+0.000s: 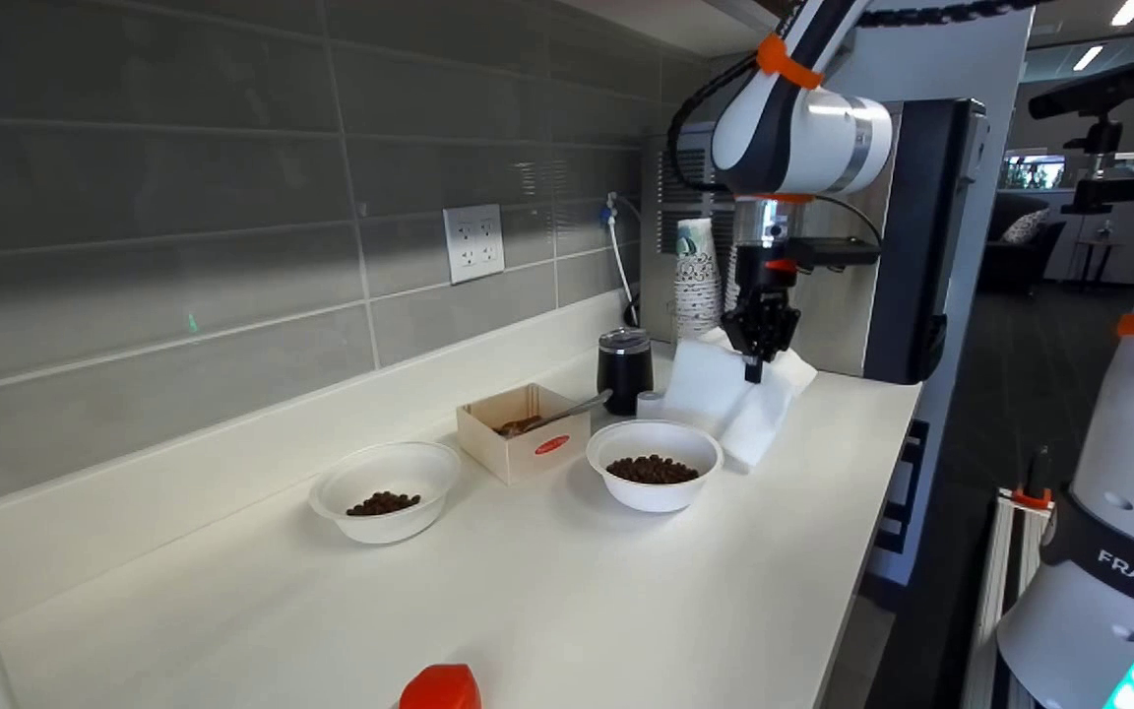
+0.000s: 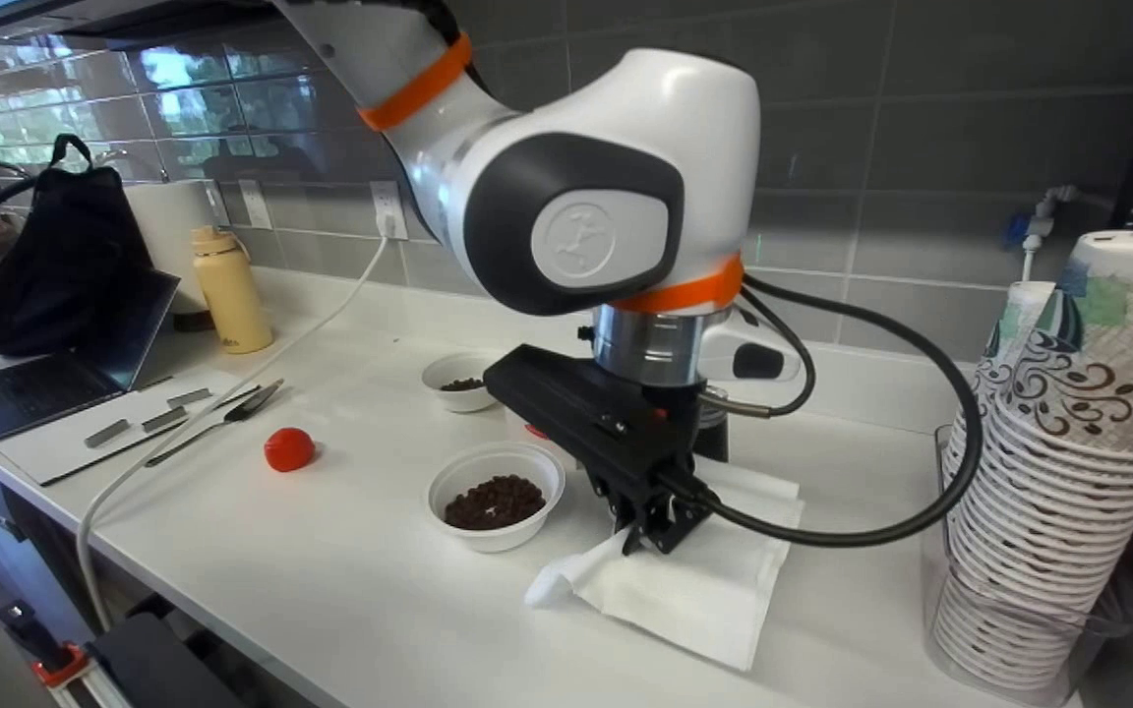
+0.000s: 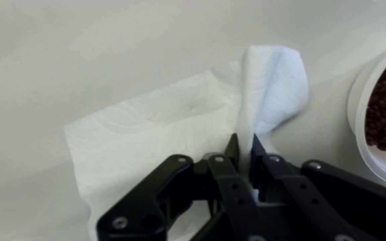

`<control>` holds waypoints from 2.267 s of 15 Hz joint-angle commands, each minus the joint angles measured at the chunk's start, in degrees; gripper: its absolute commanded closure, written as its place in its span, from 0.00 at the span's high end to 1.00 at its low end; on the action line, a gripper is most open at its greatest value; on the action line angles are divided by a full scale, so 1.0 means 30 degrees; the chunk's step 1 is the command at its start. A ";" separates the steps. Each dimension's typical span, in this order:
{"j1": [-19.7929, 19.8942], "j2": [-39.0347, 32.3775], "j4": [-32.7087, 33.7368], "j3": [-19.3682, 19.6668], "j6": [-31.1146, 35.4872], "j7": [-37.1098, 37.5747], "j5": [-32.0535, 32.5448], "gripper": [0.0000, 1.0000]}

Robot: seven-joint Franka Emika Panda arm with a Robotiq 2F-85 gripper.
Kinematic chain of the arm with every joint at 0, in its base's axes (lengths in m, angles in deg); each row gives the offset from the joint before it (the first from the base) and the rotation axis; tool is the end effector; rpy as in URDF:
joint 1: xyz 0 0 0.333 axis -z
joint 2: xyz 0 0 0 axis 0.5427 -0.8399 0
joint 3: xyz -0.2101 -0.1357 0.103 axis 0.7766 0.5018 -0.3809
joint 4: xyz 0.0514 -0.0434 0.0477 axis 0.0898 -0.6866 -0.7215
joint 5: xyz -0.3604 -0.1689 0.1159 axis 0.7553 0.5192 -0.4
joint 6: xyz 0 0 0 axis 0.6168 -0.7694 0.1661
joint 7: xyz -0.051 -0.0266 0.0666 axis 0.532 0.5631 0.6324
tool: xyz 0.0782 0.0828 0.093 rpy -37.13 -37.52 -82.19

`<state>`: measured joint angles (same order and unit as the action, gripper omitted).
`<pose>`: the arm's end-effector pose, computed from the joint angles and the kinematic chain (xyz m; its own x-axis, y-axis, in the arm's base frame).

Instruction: Use the paper towel to clean the left part of the counter

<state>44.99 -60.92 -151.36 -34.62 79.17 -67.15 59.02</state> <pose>0.3723 -0.1960 0.1634 0.9664 -0.2526 -0.0483 -0.2559 -0.9632 -0.0825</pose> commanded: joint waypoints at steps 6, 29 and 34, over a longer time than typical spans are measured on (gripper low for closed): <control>0.0290 -0.5320 0.1969 -0.0751 0.0802 0.1126 -0.0331 0.02; 0.1349 -0.8945 0.6987 -0.1826 0.0121 0.3089 -0.0045 0.02; 0.0875 -0.9402 0.7526 -0.2001 -0.0867 0.3566 0.1100 0.02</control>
<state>48.63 -87.28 -130.58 -41.44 78.92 -56.78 60.50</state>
